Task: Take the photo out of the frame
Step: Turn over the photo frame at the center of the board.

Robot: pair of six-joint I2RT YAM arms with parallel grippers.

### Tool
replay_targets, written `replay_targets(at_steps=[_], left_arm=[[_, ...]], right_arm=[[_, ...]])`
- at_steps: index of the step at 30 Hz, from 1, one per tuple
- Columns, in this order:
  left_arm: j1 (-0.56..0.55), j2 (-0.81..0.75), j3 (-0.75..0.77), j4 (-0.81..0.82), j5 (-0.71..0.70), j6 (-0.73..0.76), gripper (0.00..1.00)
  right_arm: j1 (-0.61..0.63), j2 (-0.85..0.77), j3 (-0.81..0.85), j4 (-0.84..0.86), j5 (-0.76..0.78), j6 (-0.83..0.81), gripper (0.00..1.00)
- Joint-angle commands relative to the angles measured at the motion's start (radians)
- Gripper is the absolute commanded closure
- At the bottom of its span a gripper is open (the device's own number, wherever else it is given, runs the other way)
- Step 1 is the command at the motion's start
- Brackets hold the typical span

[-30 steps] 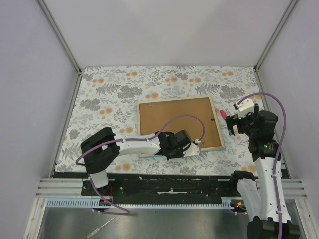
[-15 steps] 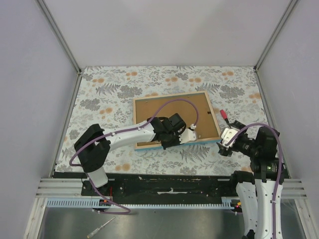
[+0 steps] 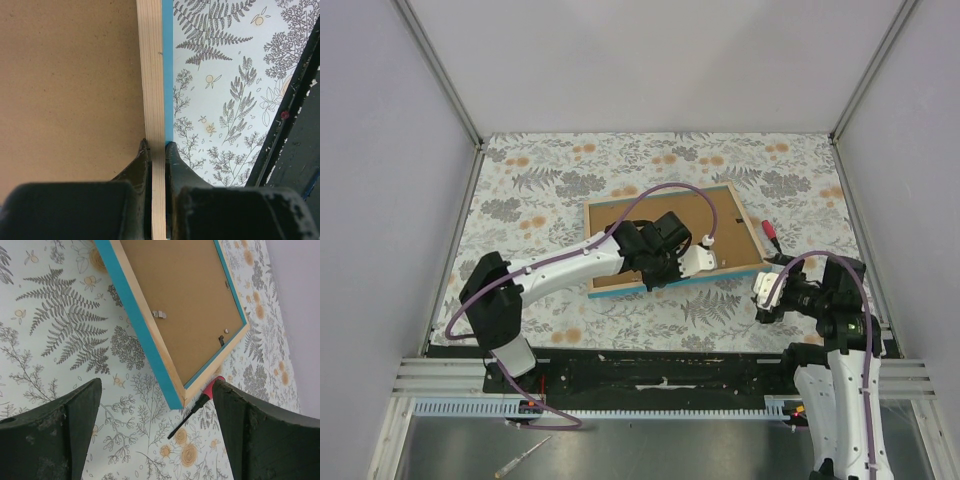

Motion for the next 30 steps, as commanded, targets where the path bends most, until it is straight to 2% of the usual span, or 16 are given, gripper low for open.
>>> replay_targets(at_steps=[1, 8, 12, 18, 24, 30], left_arm=[[0.001, -0.075, 0.113, 0.02, -0.03, 0.031, 0.98], [0.001, -0.062, 0.185, -0.028, -0.022, 0.019, 0.98], [0.001, -0.048, 0.216, -0.053, -0.019, 0.019, 0.98], [0.001, -0.042, 0.259, -0.089, -0.008, 0.023, 0.98], [0.002, -0.035, 0.261, -0.114, -0.008, 0.037, 0.98], [0.001, -0.032, 0.27, -0.129, -0.005, 0.039, 0.98]], right_arm=[[0.035, 0.013, -0.053, 0.146, 0.074, -0.027, 0.02], [0.123, 0.052, -0.091, 0.252, 0.17, -0.004, 0.02], [0.25, 0.075, -0.146, 0.389, 0.294, 0.015, 0.02], [0.325, 0.115, -0.196, 0.597, 0.402, 0.024, 0.03], [0.382, 0.128, -0.197, 0.66, 0.451, -0.002, 0.07], [0.451, 0.184, -0.174, 0.618, 0.552, -0.094, 0.14]])
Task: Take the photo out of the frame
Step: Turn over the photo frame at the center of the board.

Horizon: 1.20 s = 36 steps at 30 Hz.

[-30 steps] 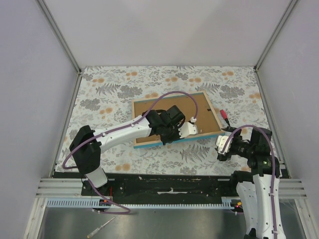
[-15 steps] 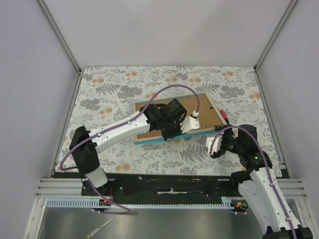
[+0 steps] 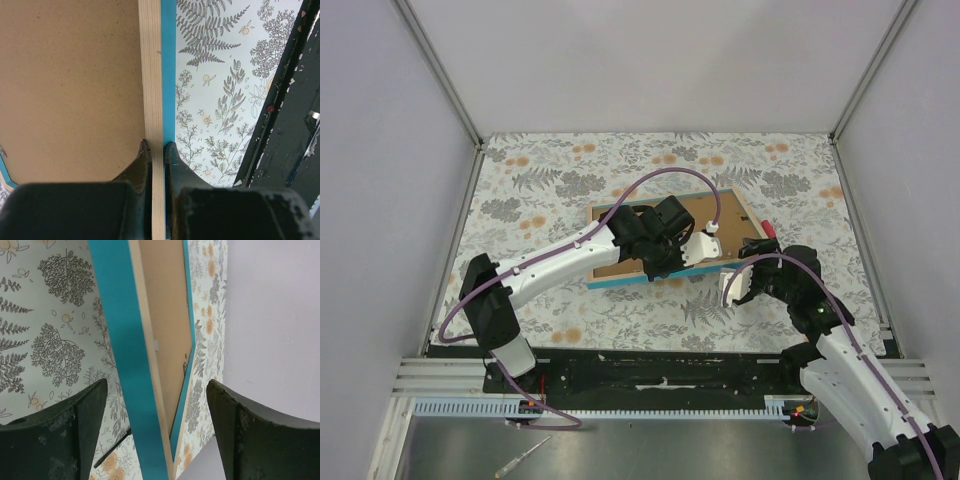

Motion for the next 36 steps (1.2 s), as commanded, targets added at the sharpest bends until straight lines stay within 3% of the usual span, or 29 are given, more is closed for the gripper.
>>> replay_targets(at_steps=[1, 4, 10, 20, 22, 28, 30, 32, 33, 34, 36], left_arm=[[0.0, -0.03, 0.077, 0.046, -0.013, 0.04, 0.98], [0.0, -0.032, 0.081, 0.046, -0.013, 0.037, 0.98], [0.0, -0.026, 0.089, 0.044, -0.01, 0.032, 0.98], [0.0, -0.014, 0.103, 0.035, -0.008, 0.028, 0.98], [0.0, -0.012, 0.109, 0.032, -0.007, 0.029, 0.98], [0.002, -0.02, 0.118, 0.029, -0.011, 0.031, 0.98], [0.0, -0.024, 0.118, 0.029, -0.016, 0.031, 0.96], [0.002, -0.03, 0.118, 0.029, -0.025, 0.032, 0.9], [0.0, -0.033, 0.12, 0.029, -0.031, 0.032, 0.82], [0.0, -0.043, 0.123, 0.027, -0.044, 0.034, 0.64], [0.0, -0.058, 0.127, 0.034, -0.068, 0.035, 0.39]], right_arm=[[0.041, 0.03, 0.032, 0.001, 0.087, -0.075, 0.18], [0.066, 0.036, 0.04, -0.005, 0.12, -0.084, 0.37], [0.096, 0.052, 0.014, 0.029, 0.189, -0.143, 0.38], [0.13, 0.055, 0.002, 0.066, 0.229, -0.17, 0.5], [0.135, 0.061, 0.002, 0.064, 0.236, -0.173, 0.57], [0.146, 0.064, 0.005, 0.063, 0.236, -0.166, 0.88], [0.144, 0.058, 0.012, 0.049, 0.231, -0.158, 0.94], [0.147, 0.058, 0.025, 0.034, 0.225, -0.146, 0.99], [0.147, 0.056, 0.031, 0.024, 0.222, -0.14, 0.99], [0.147, 0.058, 0.037, 0.015, 0.217, -0.136, 1.0], [0.147, 0.056, 0.052, -0.002, 0.211, -0.129, 1.0]])
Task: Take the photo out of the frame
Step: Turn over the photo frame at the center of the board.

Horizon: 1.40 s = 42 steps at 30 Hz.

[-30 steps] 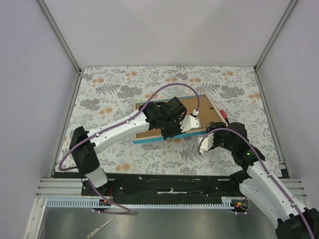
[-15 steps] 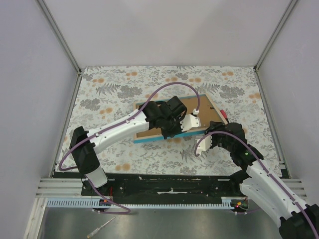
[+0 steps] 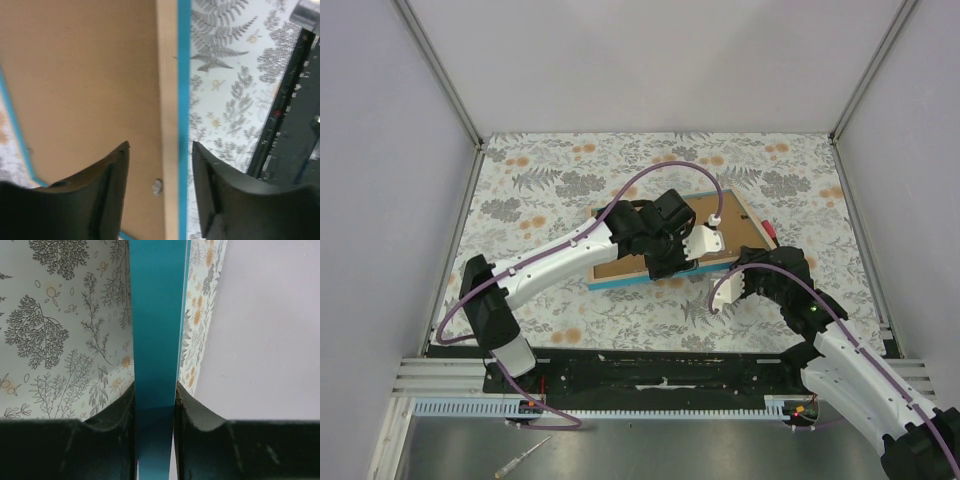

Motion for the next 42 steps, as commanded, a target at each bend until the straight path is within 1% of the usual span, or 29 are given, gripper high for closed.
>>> replay_targets(at_steps=[1, 3, 4, 5, 10, 14, 21, 26, 33, 36, 39, 40, 42], left_arm=[[0.0, -0.074, 0.079, 0.069, -0.067, 0.03, 0.31], [0.0, -0.098, 0.083, 0.078, -0.095, 0.039, 0.22], [0.002, -0.113, 0.088, 0.084, -0.095, 0.045, 0.19], [0.002, -0.13, 0.091, 0.089, -0.133, 0.052, 0.16], [0.002, -0.19, 0.093, 0.078, -0.141, 0.098, 0.12], [0.0, -0.232, 0.062, 0.066, -0.104, 0.128, 0.1], [-0.001, -0.296, -0.016, 0.06, -0.028, 0.206, 0.06], [-0.004, -0.338, -0.081, 0.079, -0.038, 0.282, 0.05], [-0.017, -0.367, -0.13, 0.079, -0.015, 0.329, 0.04], [-0.027, -0.359, -0.159, 0.101, -0.058, 0.331, 0.04], [-0.027, -0.376, -0.213, 0.173, -0.095, 0.342, 0.04], [-0.027, -0.381, -0.231, 0.193, -0.132, 0.346, 0.04], [-0.026, -0.39, -0.263, 0.24, -0.161, 0.354, 0.03]], right_arm=[[0.007, -0.006, 0.063, -0.055, -0.024, 0.025, 1.0], [0.009, -0.006, 0.086, -0.078, -0.034, 0.039, 1.0], [0.007, -0.004, 0.099, -0.085, -0.04, 0.056, 1.0], [0.009, -0.003, 0.115, -0.098, -0.05, 0.069, 1.0], [0.009, 0.033, 0.211, -0.191, -0.098, 0.132, 1.0], [0.009, 0.065, 0.273, -0.251, -0.135, 0.166, 1.0], [0.009, 0.086, 0.325, -0.29, -0.173, 0.183, 1.0], [0.009, 0.118, 0.371, -0.325, -0.208, 0.206, 1.0], [0.007, 0.181, 0.464, -0.386, -0.259, 0.244, 1.0], [0.006, 0.198, 0.489, -0.408, -0.271, 0.25, 1.0], [0.004, 0.206, 0.511, -0.428, -0.287, 0.257, 1.0], [0.004, 0.206, 0.514, -0.432, -0.29, 0.258, 1.0], [0.001, 0.204, 0.52, -0.443, -0.301, 0.26, 1.0]])
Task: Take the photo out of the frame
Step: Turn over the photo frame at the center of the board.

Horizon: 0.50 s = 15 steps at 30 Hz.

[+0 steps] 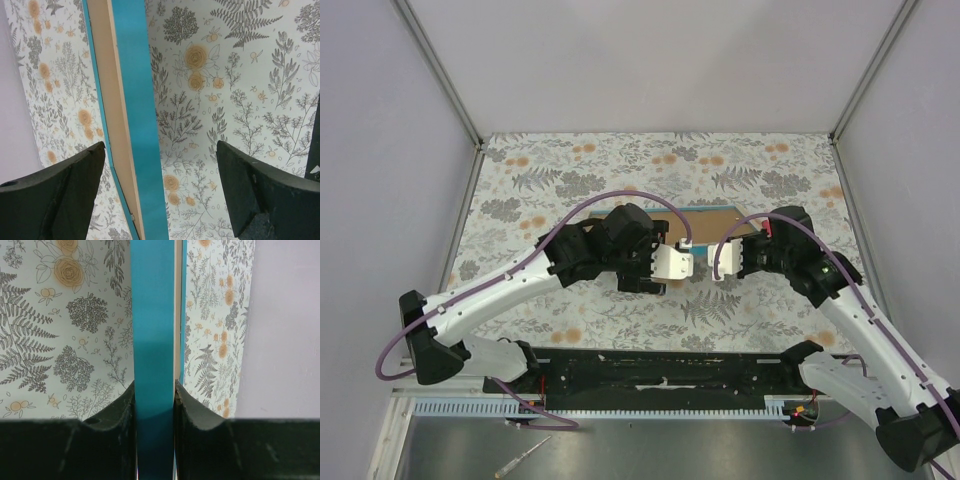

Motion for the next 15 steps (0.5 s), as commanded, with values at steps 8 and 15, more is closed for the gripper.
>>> replay_targets(at_steps=[8, 15], left_arm=[[-0.004, -0.05, -0.127, 0.246, -0.147, 0.07, 0.13], [-0.004, -0.05, -0.161, 0.274, -0.162, 0.082, 0.33]], right_arm=[[-0.006, 0.008, 0.078, -0.046, -0.101, 0.046, 1.0], [-0.014, 0.012, 0.095, -0.049, -0.102, 0.05, 1.0]])
